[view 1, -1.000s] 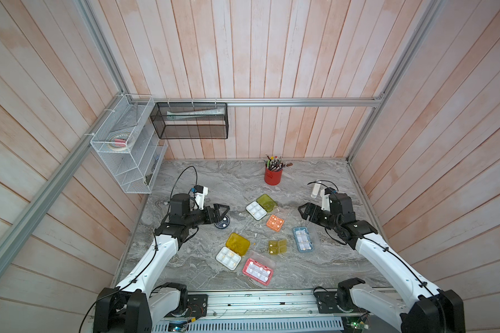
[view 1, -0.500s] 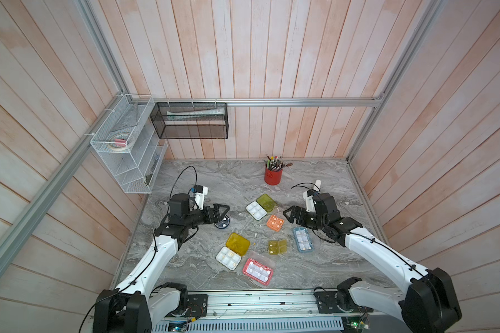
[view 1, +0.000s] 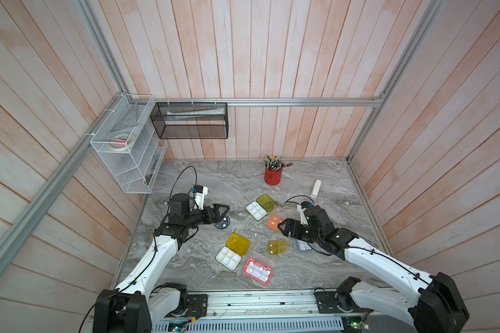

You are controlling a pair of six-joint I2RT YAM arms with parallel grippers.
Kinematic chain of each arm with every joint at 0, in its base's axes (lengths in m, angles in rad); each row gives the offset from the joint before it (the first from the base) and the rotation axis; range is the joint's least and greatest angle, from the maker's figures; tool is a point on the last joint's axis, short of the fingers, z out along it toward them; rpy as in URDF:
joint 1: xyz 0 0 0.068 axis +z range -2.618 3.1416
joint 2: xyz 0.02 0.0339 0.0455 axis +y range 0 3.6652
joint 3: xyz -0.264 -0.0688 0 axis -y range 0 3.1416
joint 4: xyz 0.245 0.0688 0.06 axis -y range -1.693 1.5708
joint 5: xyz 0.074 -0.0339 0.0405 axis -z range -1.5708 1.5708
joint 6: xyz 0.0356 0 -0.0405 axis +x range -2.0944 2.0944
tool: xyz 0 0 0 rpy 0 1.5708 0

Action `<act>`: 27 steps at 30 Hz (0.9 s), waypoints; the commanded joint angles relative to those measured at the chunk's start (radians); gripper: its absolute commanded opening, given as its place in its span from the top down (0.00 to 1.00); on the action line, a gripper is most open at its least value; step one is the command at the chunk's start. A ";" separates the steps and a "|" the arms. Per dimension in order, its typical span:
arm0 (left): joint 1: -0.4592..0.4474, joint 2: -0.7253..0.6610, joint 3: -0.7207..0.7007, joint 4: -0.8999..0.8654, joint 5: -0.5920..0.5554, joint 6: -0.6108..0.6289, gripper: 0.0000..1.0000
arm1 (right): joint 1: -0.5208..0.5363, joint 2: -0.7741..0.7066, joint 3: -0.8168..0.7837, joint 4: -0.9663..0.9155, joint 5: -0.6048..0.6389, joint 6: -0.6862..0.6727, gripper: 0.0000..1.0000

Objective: Close pillboxes
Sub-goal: Adjust the pillbox at the center of the board.

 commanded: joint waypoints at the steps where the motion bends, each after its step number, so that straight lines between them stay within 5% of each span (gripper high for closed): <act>1: -0.001 -0.001 0.018 -0.010 0.002 0.016 0.00 | 0.009 -0.026 -0.032 0.015 0.008 0.046 0.09; 27: -0.002 0.004 0.017 -0.006 0.008 0.015 0.00 | 0.045 0.015 -0.133 0.042 0.009 0.094 0.09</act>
